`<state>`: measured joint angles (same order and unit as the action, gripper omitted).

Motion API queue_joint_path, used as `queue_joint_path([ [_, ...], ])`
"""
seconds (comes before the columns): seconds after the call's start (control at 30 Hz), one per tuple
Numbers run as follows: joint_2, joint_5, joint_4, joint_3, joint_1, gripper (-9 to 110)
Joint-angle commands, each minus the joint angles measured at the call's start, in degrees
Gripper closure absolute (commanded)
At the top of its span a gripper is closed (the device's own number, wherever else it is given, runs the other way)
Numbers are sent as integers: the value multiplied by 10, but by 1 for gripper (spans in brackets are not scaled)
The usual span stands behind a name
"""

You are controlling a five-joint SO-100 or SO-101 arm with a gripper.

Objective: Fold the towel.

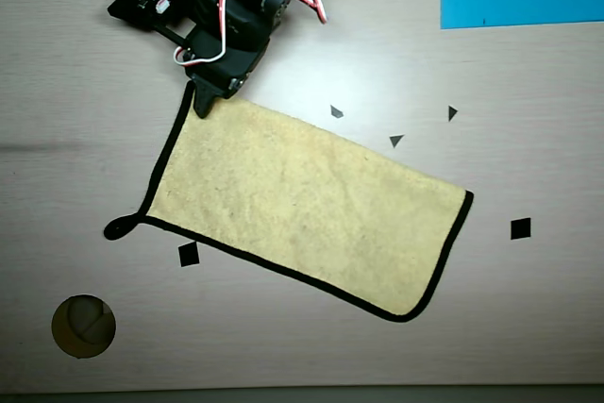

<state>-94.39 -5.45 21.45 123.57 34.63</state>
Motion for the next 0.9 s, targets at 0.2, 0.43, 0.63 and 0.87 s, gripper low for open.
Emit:
queue_joint_path([
  [0.2, 25, -12, -33, -31, 2, 86],
  [0.43, 60, -8, -45, -65, -15, 88],
  [0.63, 62, -11, -45, -75, -36, 88],
  [0.87, 66, -18, -54, -71, -50, 91],
])
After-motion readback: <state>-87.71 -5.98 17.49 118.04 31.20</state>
